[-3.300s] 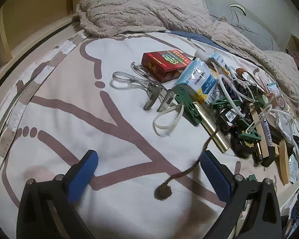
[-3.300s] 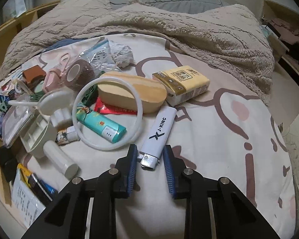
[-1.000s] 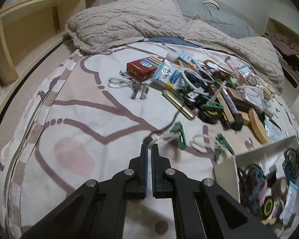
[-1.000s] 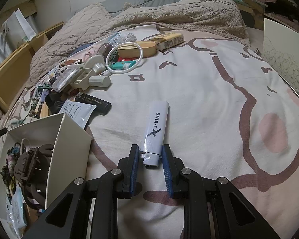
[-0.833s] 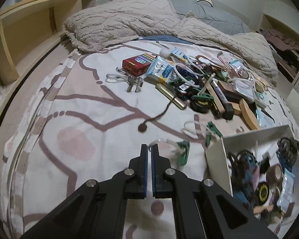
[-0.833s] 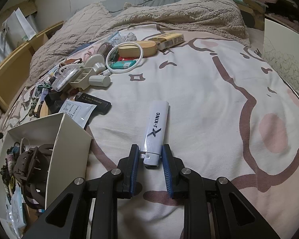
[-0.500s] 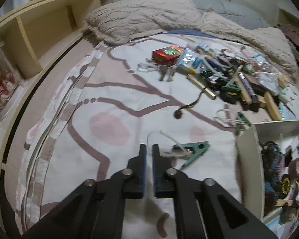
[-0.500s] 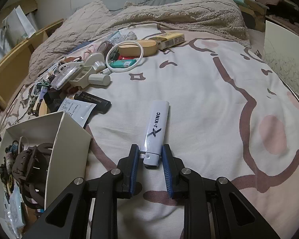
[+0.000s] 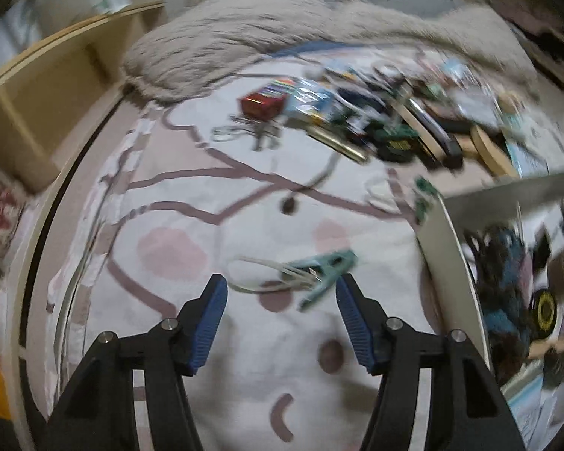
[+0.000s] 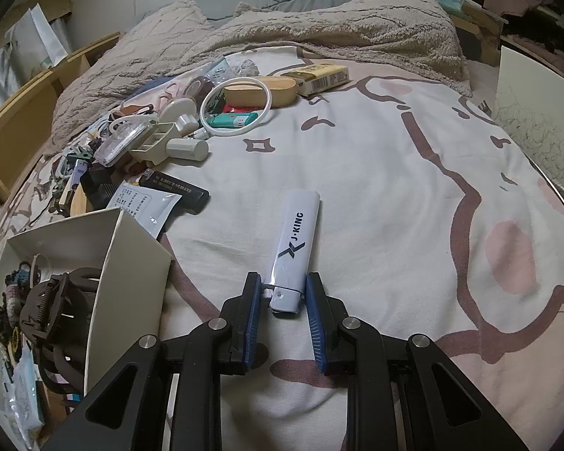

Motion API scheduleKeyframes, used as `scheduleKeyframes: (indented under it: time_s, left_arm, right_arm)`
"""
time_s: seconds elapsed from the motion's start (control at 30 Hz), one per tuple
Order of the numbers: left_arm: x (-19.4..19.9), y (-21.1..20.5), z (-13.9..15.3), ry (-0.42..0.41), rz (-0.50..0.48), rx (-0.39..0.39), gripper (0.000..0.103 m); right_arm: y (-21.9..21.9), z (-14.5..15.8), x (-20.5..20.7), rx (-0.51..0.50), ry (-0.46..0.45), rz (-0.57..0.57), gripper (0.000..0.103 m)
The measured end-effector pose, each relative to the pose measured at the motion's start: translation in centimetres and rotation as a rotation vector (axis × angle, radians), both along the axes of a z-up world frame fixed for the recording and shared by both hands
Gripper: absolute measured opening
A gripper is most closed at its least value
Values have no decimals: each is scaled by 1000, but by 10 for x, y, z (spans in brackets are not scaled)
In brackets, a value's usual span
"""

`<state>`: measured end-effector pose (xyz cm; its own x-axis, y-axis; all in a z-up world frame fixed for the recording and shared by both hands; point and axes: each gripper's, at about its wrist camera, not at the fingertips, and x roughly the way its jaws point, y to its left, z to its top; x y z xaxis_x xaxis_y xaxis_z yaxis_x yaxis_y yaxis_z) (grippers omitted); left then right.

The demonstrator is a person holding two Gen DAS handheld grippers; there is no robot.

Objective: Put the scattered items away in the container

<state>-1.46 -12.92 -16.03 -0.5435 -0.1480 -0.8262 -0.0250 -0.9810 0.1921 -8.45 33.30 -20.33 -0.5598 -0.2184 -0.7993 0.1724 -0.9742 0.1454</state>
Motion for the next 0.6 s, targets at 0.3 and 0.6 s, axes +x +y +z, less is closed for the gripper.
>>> scheduleKeyframes:
  time_s: [0.3,0.6]
  left_arm:
    - [-5,10,-21,-82,-10,-79,60]
    - [-9,-9,-23,-67,81,-111,71]
  right_arm:
    - [-7,5,4,87,-14,-27,29]
    - [-6,12,10,233,13,-56,69]
